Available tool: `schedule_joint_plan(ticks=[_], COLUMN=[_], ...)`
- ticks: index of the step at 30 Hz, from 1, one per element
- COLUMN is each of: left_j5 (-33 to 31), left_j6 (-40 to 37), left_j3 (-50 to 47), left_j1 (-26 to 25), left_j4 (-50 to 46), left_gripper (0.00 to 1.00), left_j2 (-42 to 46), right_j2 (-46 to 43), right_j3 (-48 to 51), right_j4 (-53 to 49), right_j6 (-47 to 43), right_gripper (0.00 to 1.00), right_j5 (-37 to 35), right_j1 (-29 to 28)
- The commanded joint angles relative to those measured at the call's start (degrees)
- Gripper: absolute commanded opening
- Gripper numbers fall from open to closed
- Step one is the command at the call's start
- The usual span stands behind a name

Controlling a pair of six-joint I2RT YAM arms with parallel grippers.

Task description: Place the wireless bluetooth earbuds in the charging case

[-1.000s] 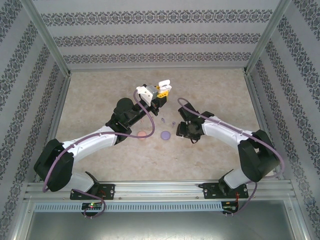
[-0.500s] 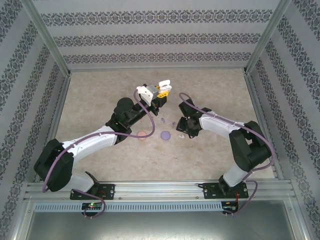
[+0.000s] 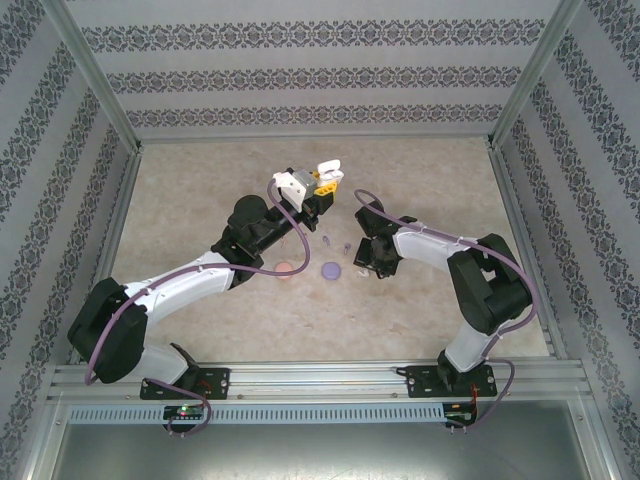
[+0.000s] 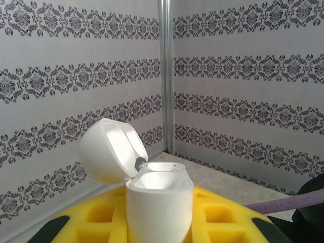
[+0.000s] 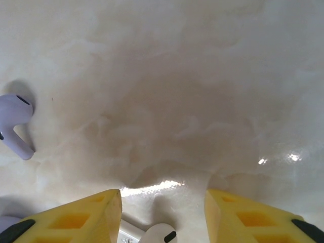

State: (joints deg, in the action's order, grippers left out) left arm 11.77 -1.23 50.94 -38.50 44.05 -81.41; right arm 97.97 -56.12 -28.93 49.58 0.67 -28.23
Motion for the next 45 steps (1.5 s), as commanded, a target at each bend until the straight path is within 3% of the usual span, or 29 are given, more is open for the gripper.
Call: schedule_joint_plan(ticks=[1,20,27,35,45], left_j5=[0.45,0.42,0.19,-0.16,-0.28], left_j6=[-0.17,0.17,0.09,-0.43,-0.96], left_j3=[1.71,1.18,1.29,1.18,1.08], left_j1=[0.31,0.32,0.27,0.31,0.27], left_j4=[0.51,1.01,0.77,0.42,-0.13], left_gripper=[0.0,0.0,0.0,0.0,0.0], left_j2=[0.75,0.92,1.09,1.79,2.46], right_j2=[-2.21,-20.18,-15.25,-7.93,-3.58], right_j3=[1.72,13.29,8.94,4.18,4.25], right_j4=[-2.15,-3.25,0.44,4.5,5.4], right_j6=[-0.59,3.99,4.96,7.77,7.47], right_gripper=[0.47,0.47,0.47,0.47,0.47], right_j5=[-1.55,-0.66,3.6,6.96,4.8], right_j1=[0.37,-3.5,-4.41,-9.3,-9.82])
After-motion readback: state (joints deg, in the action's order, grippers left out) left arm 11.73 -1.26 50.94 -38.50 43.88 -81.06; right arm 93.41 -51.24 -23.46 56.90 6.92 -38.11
